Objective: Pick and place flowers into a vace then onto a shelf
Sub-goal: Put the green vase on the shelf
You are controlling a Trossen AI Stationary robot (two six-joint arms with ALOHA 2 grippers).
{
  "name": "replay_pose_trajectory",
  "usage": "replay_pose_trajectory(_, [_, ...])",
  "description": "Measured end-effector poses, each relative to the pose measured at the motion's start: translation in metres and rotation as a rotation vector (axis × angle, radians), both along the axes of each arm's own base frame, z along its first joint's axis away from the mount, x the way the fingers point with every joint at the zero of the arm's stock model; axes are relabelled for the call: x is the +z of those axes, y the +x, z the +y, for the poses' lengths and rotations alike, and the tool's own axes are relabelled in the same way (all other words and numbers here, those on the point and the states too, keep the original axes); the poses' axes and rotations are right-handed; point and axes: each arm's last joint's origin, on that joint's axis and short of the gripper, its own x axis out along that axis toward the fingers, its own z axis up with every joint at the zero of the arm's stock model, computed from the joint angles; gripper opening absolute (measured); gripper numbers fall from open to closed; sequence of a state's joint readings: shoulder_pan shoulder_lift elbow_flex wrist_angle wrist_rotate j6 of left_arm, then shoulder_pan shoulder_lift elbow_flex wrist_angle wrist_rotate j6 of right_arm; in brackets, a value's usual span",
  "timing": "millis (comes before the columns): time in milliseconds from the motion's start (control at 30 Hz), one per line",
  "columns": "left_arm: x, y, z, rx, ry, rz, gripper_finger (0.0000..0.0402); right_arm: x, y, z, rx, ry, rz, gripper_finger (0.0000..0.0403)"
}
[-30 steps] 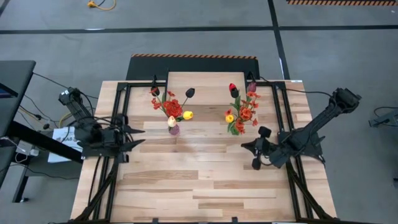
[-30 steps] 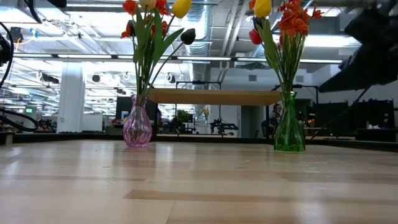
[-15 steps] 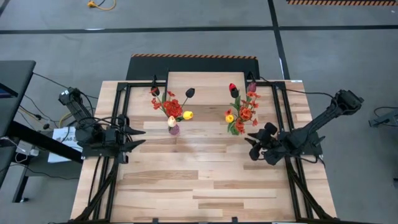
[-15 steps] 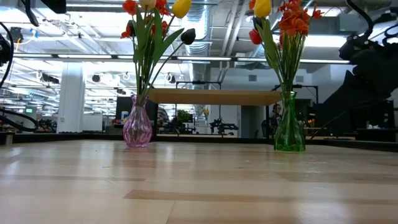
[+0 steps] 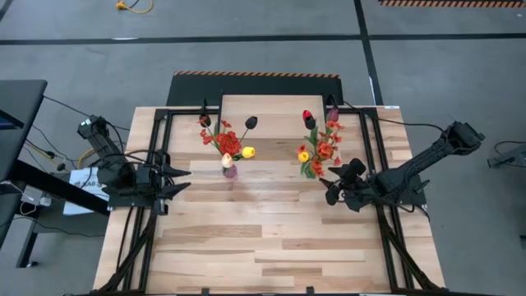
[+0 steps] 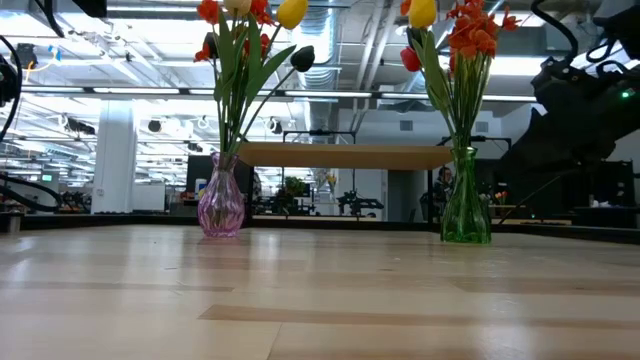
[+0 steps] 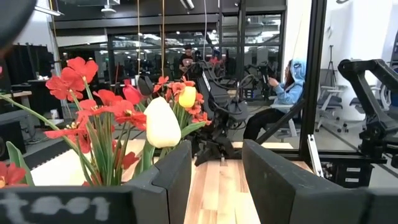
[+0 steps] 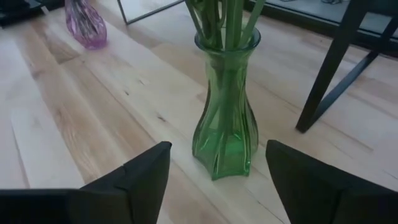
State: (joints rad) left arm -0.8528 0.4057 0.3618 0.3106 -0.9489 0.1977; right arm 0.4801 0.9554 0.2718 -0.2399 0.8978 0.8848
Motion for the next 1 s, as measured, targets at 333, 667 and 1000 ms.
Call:
replay_pose_trajectory(333, [0.0,0.0,0.0,0.0,0.003,0.001,0.0134,0.003,0.004,-0.001,-0.023,0.026,-0.048,0.026])
replay_pose_trajectory(667, [-0.003,0.0,-0.001,0.0,0.028,0.023,0.0134,0.003,0.007,-0.009,-0.046,-0.007,-0.025,0.026])
replay_pose_trajectory(1000, [-0.003,0.0,-0.001,0.0,0.029,0.024,0.0134,0.007,0.012,-0.007,0.09,-0.093,0.036,0.026])
